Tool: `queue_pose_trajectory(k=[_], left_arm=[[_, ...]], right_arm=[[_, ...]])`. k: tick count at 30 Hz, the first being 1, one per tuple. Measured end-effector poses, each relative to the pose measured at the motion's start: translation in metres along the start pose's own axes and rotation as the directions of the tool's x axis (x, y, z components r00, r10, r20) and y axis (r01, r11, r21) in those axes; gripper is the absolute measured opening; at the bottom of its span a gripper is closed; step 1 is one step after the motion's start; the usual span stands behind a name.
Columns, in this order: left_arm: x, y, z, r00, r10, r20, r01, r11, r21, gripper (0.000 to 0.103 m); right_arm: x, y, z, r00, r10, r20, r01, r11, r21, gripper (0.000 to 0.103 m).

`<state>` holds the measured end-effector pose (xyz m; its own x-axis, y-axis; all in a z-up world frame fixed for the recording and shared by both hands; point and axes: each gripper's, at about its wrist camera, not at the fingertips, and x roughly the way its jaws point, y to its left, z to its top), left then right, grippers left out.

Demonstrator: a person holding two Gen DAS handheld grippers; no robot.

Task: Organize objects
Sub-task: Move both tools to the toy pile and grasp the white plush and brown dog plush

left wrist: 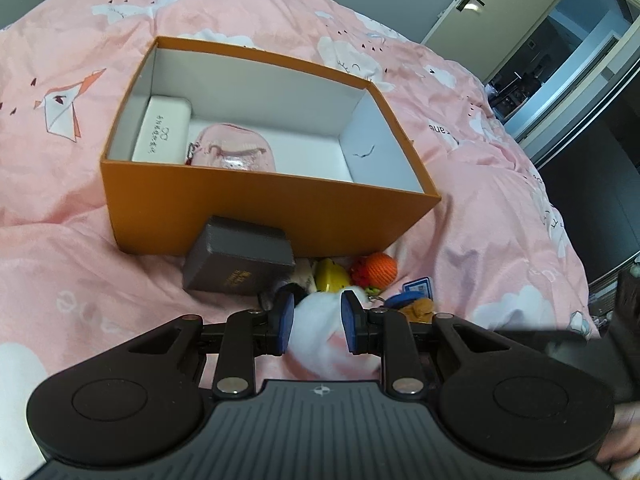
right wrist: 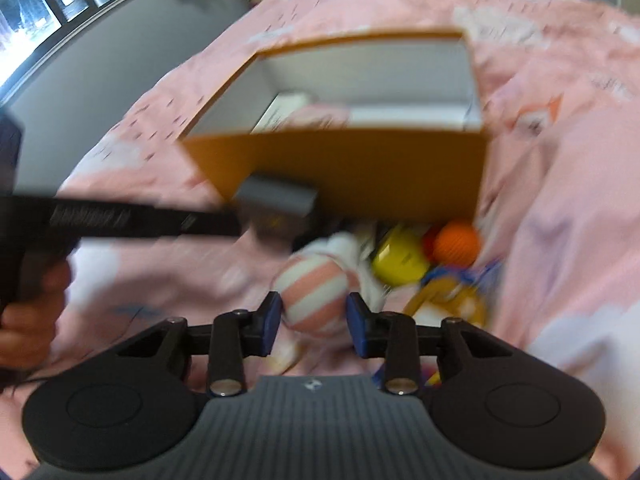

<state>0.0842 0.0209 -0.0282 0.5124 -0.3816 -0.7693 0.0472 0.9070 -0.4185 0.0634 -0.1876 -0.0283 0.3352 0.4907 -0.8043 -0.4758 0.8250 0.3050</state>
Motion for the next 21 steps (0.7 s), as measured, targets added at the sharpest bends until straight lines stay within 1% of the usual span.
queue_pose_trajectory(k=[1,3,6,9,10,11,14,15,18,21], left_arm=[[0.003,-0.001,0.000,1.000,0.000,-0.006,-0.001,1.000,-0.007,0.029],[0.011,-0.001,-0.001,0.999,0.011,-0.030,-0.013,0.999,-0.036,0.034],[0.025,-0.002,-0.005,0.997,0.021,-0.077,-0.027,0.997,-0.068,0.038],[0.038,-0.001,-0.008,0.991,0.040,-0.130,-0.052,0.994,-0.096,0.040],[0.040,0.000,-0.010,0.990,0.036,-0.138,-0.051,0.993,-0.109,0.043],[0.043,0.001,-0.010,0.989,0.032,-0.144,-0.050,0.992,-0.120,0.048],[0.045,0.002,-0.013,0.988,0.025,-0.149,-0.047,0.989,-0.140,0.057],[0.046,0.003,-0.014,0.988,0.021,-0.155,-0.044,0.988,-0.149,0.059],[0.046,0.008,-0.015,0.986,0.008,-0.165,-0.039,0.982,-0.186,0.060],[0.047,0.010,-0.015,0.984,-0.028,-0.176,-0.012,0.976,-0.219,0.060]], right_arm=[[0.003,0.002,-0.005,1.000,0.007,-0.013,-0.007,1.000,0.003,0.038],[0.010,0.004,-0.013,0.999,0.031,-0.045,-0.031,0.999,0.011,0.038],[0.018,0.003,-0.019,0.996,0.049,-0.075,-0.047,0.999,0.022,0.039],[0.026,0.000,-0.026,0.988,0.079,-0.132,-0.073,0.996,0.056,0.039],[0.028,-0.001,-0.028,0.986,0.082,-0.143,-0.073,0.995,0.065,0.039],[0.030,-0.002,-0.030,0.986,0.079,-0.148,-0.069,0.995,0.071,0.038],[0.025,-0.005,-0.030,0.988,0.066,-0.139,-0.055,0.995,0.082,0.039],[0.022,-0.005,-0.030,0.989,0.061,-0.135,-0.049,0.995,0.085,0.042],[0.011,-0.009,-0.032,0.993,0.037,-0.108,-0.027,0.995,0.096,0.042],[-0.010,-0.019,-0.035,0.999,-0.006,-0.044,0.012,0.990,0.143,0.043]])
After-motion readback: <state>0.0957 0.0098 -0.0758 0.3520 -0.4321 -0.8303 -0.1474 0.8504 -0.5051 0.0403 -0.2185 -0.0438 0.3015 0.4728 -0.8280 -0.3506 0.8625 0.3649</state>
